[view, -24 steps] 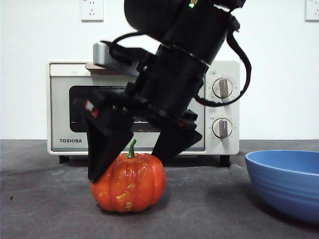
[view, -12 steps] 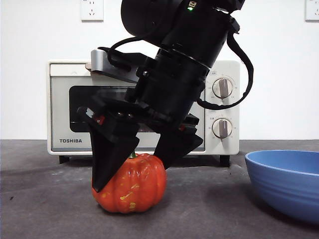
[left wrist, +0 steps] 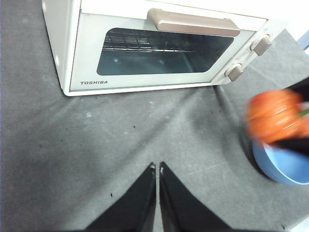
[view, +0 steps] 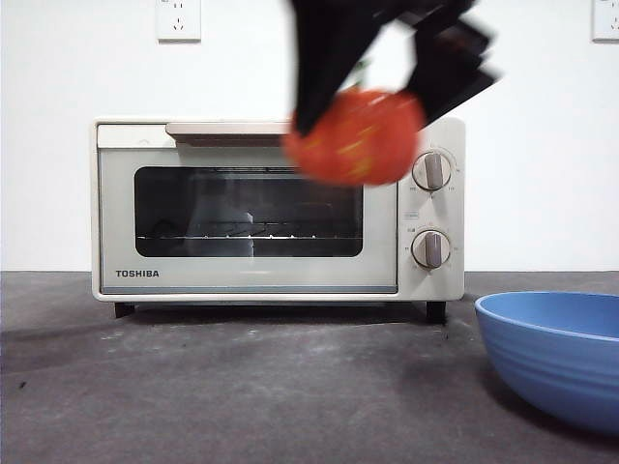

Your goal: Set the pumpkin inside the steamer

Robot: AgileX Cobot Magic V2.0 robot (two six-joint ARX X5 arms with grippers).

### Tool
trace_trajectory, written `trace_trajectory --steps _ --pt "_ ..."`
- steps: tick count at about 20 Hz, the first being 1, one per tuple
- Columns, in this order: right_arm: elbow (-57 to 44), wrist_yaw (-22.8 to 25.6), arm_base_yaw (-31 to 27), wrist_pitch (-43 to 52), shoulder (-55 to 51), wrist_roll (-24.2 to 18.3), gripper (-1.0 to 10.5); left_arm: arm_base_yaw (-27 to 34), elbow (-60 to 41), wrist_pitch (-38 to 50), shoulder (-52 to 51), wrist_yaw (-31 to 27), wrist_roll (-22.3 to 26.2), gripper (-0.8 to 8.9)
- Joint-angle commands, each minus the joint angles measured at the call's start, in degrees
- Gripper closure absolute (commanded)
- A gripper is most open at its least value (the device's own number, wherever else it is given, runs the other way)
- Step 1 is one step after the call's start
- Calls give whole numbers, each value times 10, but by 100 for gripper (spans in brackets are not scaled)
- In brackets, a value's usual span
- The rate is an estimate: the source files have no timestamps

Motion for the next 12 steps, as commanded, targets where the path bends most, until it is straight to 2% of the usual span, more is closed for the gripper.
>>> trace_trajectory --steps 1,3,7,12 --pt "-1 13 -18 -38 -46 6 531 -1 10 7 2 3 5 797" --pt "-26 13 -43 -50 -88 10 531 -1 10 7 2 3 6 797" --pt "-114 13 -88 -41 -158 46 531 -1 10 7 2 3 5 797" --pt "-218 13 -105 -5 -177 93 531 -1 10 7 2 3 5 797"
